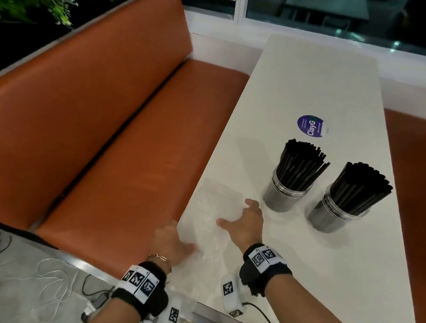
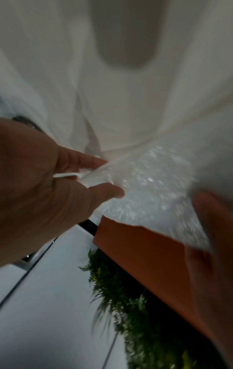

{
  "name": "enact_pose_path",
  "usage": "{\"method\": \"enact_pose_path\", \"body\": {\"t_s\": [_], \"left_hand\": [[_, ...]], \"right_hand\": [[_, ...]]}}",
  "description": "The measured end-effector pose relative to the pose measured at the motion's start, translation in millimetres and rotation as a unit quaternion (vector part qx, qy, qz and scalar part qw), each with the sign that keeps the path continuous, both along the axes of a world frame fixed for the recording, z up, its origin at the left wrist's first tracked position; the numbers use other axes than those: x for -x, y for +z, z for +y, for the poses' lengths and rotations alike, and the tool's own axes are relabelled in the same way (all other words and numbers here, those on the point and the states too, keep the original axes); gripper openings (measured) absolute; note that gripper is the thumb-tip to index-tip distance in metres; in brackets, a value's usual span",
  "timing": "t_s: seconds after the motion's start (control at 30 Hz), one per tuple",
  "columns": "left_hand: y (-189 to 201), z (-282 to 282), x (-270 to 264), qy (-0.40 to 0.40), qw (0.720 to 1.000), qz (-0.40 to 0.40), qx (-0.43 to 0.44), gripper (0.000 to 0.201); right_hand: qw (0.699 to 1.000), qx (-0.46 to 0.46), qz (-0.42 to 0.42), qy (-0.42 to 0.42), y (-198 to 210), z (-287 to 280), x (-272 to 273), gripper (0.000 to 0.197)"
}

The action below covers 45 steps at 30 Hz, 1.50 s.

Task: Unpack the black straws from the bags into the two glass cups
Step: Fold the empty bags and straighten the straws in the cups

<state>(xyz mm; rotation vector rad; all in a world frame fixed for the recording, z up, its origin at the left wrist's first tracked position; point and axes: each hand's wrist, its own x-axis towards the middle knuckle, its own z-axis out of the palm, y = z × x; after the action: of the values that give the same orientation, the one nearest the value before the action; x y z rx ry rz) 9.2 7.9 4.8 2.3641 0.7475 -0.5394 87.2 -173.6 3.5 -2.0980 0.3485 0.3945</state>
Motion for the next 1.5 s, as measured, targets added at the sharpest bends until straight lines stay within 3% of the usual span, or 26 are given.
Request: {"method": "enact_pose_path", "body": {"t_s": [0.1,0.17,0.23,0.27,0.43,0.6,0.7,0.8,0.87,0.93,1.0,1.07,1.13,1.17,1.27,1.37,1.5], "left_hand": [[1,-3,3,0.063,0.983,-0.006,0.169,0.035],[2,-5,9,0.115,0.943,-0.032,0.31,0.029],[11,-8,17,0.151,0.907,-0.053,0.389,0.025],[14,-9,21,0.161,0.895,-0.06,0.412,0.024],[15,-3,38,0.194,0.813,-0.034,0.548,0.033],[18,-1,40,0.128,0.844,-0.037,0.519,0.041],[21,2,38,0.132,0.849,-0.076,0.506,0.043],[35,-2,37,0.123,0.851,-0.11,0.498,0.028],[46,-6,38,0.1,0.853,-0.13,0.495,0.033],[49,-5,36,0.099,0.838,-0.134,0.52,0.04],[47,-2,32,0.164,0.789,-0.107,0.582,0.042],[50,-2,31,0.223,0.735,-0.046,0.639,0.048],[59,-10,37,0.212,0.722,0.043,0.657,0.068],[61,-15,42,0.173,0.733,0.069,0.654,0.072],[67,-32,51,0.054,0.795,0.086,0.598,0.046],[54,-36,57,0.034,0.811,0.059,0.581,0.063],[54,-46,57,0.057,0.86,-0.01,0.507,0.062]], "right_hand": [[0.992,-0.078,0.075,-0.059,2,-1,24,0.094],[0.977,-0.147,0.142,-0.063,1,-3,34,0.061],[0.952,-0.232,0.194,-0.052,6,-7,38,0.025],[0.943,-0.254,0.213,-0.045,8,-12,37,0.021],[0.911,-0.291,0.284,0.069,22,-37,37,0.036],[0.899,-0.326,0.249,0.15,27,-60,46,0.041],[0.898,-0.325,0.243,0.169,39,-70,51,0.034],[0.914,-0.286,0.212,0.197,55,-78,54,0.024],[0.924,-0.276,0.18,0.193,59,-84,54,0.033],[0.938,-0.256,0.143,0.183,63,-88,53,0.038],[0.95,-0.238,0.104,0.175,67,-92,52,0.036],[0.953,-0.226,0.08,0.184,71,-94,50,0.051],[0.954,-0.209,0.056,0.207,75,-97,49,0.063],[0.954,-0.202,0.045,0.218,78,-97,48,0.065],[0.952,-0.209,0.004,0.224,81,-94,50,0.062],[0.947,-0.263,0.047,0.176,81,-103,54,0.055],[0.858,-0.459,0.221,0.06,75,-124,63,0.051]]}}
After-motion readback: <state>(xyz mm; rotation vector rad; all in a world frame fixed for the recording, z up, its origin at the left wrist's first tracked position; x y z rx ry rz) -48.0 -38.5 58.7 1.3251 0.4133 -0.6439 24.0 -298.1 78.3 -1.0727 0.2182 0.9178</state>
